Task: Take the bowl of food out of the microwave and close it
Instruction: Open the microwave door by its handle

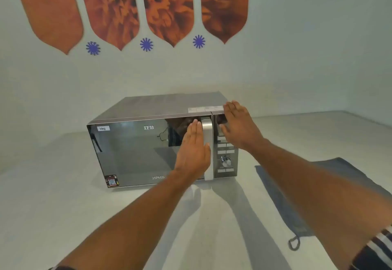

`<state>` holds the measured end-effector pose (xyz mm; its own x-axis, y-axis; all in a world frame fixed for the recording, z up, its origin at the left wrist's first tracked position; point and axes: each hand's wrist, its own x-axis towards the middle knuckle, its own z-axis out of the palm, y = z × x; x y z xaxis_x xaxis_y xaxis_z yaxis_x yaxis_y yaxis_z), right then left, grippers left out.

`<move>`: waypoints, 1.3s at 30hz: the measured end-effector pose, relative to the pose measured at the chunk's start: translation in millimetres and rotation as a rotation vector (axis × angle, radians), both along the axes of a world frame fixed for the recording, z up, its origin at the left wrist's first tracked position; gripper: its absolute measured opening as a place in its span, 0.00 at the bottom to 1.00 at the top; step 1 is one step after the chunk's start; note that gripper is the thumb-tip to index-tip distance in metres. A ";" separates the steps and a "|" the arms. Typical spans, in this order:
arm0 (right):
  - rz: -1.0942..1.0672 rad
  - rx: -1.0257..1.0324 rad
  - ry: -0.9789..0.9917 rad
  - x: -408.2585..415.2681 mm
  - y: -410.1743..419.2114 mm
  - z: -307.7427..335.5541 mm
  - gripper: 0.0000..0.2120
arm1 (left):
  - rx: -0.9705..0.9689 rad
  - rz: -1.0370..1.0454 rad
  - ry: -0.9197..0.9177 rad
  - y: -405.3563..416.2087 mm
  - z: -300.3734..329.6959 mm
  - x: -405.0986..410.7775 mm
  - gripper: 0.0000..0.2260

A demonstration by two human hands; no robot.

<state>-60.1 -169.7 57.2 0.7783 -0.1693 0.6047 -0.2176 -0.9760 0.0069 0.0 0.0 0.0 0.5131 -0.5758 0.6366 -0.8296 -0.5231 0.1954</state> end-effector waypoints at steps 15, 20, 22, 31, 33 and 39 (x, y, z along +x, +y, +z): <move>0.136 0.022 -0.044 13.7 -10.9 12.6 0.18 | -0.661 -0.266 0.882 -41.2 9.9 11.4 0.14; 0.125 0.003 -0.072 15.3 -12.0 8.1 0.20 | -0.713 -0.360 0.989 -45.4 10.9 18.2 0.19; 0.125 0.011 -0.073 16.1 -12.5 7.0 0.21 | -0.722 -0.366 0.968 -47.8 9.3 16.7 0.18; 0.127 0.010 -0.097 16.8 -11.1 5.2 0.21 | -0.725 -0.309 0.940 -53.7 6.4 20.2 0.18; 0.128 0.005 -0.103 17.2 -11.2 4.6 0.21 | -0.719 -0.307 0.936 -54.4 5.4 21.6 0.18; 0.125 0.007 -0.118 18.0 -11.7 3.2 0.22 | -0.729 -0.313 0.923 -55.2 3.5 23.9 0.18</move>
<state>-42.1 -181.3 60.4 0.7170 -0.0807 0.6924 -0.0937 -0.9954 -0.0189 23.9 -55.2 3.5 0.8470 -0.4152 0.3319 -0.2942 0.1538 0.9433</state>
